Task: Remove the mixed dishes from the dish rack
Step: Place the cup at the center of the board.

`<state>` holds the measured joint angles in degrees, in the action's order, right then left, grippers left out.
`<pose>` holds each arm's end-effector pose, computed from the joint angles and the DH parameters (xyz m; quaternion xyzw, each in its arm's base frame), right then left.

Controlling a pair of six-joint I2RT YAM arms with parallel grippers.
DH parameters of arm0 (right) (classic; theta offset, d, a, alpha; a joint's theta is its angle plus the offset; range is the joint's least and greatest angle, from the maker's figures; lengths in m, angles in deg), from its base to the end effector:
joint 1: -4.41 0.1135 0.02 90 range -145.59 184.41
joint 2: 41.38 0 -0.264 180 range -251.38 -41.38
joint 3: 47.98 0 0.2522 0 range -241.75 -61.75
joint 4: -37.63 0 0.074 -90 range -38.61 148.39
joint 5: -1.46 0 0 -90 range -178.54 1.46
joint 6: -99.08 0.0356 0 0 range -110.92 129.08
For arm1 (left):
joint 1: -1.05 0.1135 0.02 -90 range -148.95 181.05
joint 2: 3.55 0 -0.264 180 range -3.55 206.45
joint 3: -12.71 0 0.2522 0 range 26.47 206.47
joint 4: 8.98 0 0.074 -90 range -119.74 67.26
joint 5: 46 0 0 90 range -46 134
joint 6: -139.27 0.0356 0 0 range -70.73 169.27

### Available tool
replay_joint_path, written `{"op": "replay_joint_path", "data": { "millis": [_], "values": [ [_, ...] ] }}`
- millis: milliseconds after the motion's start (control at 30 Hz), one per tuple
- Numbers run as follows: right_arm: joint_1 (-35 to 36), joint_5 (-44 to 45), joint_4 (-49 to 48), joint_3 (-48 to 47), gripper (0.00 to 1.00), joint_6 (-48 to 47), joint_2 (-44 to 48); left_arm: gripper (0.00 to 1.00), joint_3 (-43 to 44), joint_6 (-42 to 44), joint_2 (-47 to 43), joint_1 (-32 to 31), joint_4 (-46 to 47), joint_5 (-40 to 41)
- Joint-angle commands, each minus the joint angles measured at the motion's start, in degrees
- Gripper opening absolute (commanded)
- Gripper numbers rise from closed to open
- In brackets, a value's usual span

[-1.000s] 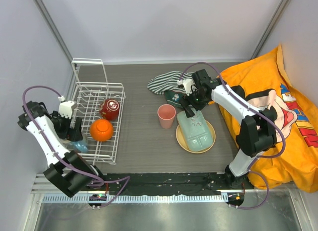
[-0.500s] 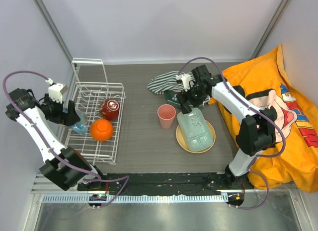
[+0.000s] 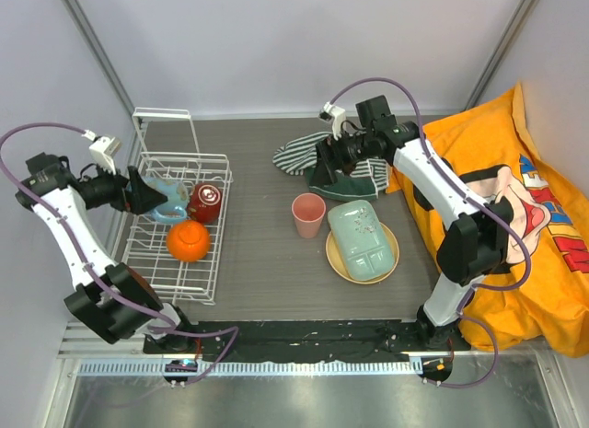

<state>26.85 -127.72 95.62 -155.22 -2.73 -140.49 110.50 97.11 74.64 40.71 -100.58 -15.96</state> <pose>0.3398 0.1647 0.3322 -0.3705 0.8118 0.3435 0.2927 0.1982 0.1243 0.3692 0.1390 0.8478 -0.2628 0.4392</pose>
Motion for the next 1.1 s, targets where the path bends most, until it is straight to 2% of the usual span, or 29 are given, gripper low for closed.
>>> {"op": "replay_joint_path", "data": {
  "millis": [0,33,67,133,167,200,233,267,300,333,467,500,533,600,633,700,800,833,867,933,1067],
  "values": [
    [1.3,-6.4,-7.0,-4.0,0.88,5.0,-1.3,0.00,4.3,-10.2,1.1,-5.1,-13.0,-13.3],
    [1.5,-6.5,-7.6,-4.3,0.88,5.1,-1.3,0.00,4.5,-12.7,1.0,-7.4,-11.0,-13.8],
    [1.7,-6.5,-8.1,-4.4,0.88,5.8,-1.5,0.00,4.0,-19.3,0.7,-8.5,-8.7,-14.2],
    [2.2,-7.1,-10.5,-4.6,0.88,7.0,-1.6,0.00,2.8,-26.9,-1.4,-11.7,2.6,-14.1],
    [2.3,-7.6,-11.4,-4.5,0.88,8.1,-1.6,0.00,0.5,-37.3,-2.6,-12.8,8.4,-13.4],
    [2.3,-8.2,-13.5,-4.2,0.88,8.8,-1.5,0.00,-1.0,-42.2,-5.1,-13.8,19.3,-12.8],
    [2.4,-8.5,-14.7,-3.9,0.88,9.4,-1.4,0.00,-4.2,-47.5,-6.4,-15.9,25.7,-12.3],
    [2.4,-8.5,-16.1,-3.4,0.88,10.0,-1.2,0.00,-5.4,-56.6,-7.4,-17.0,30.4,-11.9],
    [2.5,-8.6,-18.7,-2.4,0.88,11.3,-0.7,0.00,-6.5,-60.5,-9.0,-18.0,34.4,-11.2],
    [2.8,-8.5,-19.8,-2.2,0.88,11.6,-0.5,0.00,-7.0,-62.7,-9.2,-20.5,39.6,-10.8],
    [3.0,-8.8,-26.1,-0.1,0.88,15.8,0.9,0.00,-7.8,-70.8,-9.5,-25.3,46.9,-8.5],
    [3.1,-9.0,-30.9,2.1,0.88,17.2,1.5,0.00,-8.8,-76.4,-10.0,-26.0,50.1,-8.2],
    [3.1,-9.3,-34.2,3.6,0.88,21.0,2.9,0.00,-11.1,-80.2,-10.5,-26.9,57.6,-7.8],
    [3.1,-9.6,-43.8,7.9,0.88,25.1,4.0,0.00,-13.6,-87.0,-10.9,-28.5,65.2,-7.5],
    [3.1,-9.8,-47.5,9.1,0.88,28.6,4.9,0.00,-15.4,-93.1,-10.9,-29.1,68.8,-7.3],
    [3.3,-10.1,-54.0,11.3,0.87,31.3,5.3,0.00,-16.7,-97.7,-10.5,-30.6,77.1,-6.7],
    [3.8,-10.3,-60.5,12.8,0.86,35.5,5.6,0.00,-19.3,-106.9,-9.8,-31.0,89.9,-7.1],
    [4.0,-10.5,-62.1,13.0,0.85,36.9,5.5,0.00,-20.7,-113.2,-9.2,-31.0,93.5,-7.4],
    [4.4,-10.8,-65.5,13.6,0.85,39.5,5.1,0.00,-21.4,-116.0,-8.2,-31.1,97.8,-7.5],
    [4.9,-11.2,-68.2,13.8,0.84,42.0,4.4,0.00,-22.3,-119.7,-7.1,-31.7,105.7,-7.6],
    [5.7,-11.0,-72.9,13.5,0.83,46.6,2.4,0.00,-22.2,-123.8,-5.2,-33.9,111.1,-7.9]
  ]
}}
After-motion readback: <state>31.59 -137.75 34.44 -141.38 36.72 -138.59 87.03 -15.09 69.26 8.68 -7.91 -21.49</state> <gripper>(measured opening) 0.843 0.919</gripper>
